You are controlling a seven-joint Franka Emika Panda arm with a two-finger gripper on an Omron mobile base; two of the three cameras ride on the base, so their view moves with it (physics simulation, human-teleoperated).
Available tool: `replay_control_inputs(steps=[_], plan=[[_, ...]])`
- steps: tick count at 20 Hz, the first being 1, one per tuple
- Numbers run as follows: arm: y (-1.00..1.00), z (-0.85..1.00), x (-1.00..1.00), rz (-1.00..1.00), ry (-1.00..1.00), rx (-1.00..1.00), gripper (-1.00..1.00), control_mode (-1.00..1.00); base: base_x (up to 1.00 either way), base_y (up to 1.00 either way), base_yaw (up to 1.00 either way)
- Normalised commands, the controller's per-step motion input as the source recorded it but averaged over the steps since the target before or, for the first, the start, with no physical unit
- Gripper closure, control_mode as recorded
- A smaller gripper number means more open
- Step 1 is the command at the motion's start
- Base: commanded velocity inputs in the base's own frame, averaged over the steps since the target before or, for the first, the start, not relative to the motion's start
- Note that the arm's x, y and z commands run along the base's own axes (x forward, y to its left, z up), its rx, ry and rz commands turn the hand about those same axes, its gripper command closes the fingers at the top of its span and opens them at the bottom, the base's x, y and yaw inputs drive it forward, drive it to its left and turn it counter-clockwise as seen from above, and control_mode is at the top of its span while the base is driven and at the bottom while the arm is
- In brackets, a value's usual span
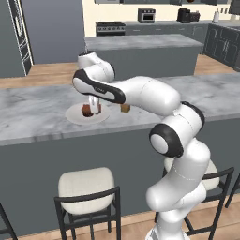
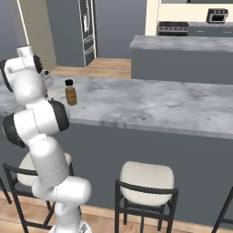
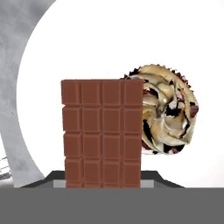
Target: Take the cinnamon bottle from the cabinet and place it on the dining table, next to the plate with the cupcake. Then take the chocolate from the dining counter and place it on the cupcake plate.
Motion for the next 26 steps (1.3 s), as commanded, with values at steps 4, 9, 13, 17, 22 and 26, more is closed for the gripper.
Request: replay_control_inputs(steps=[4,9,13,17,22,26], plan=[[0.09,-0.09,-0.02,0.07,-0.07,0.02,1.0,-1.0,0.0,0.0,0.0],[0.14,-0.19,-0.06,0.1,-0.09,0.0,-1.0,-1.0,0.0,0.0,0.0],[0.02,-0.06,-0.14,0.07,-0.1,0.01,-1.0,-1.0,0.0,0.0,0.0],[-0.11,0.05,-0.08,0.01,-0.01,0.09,-1.0,-1.0,0.0,0.0,0.0],[-0.05,0.35,-0.01,0.0,0.0,0.11,-1.0,-1.0,0.0,0.0,0.0],[0.0,0.85,-0.06,0.0,0.0,0.1,-1.0,-1.0,0.0,0.0,0.0]])
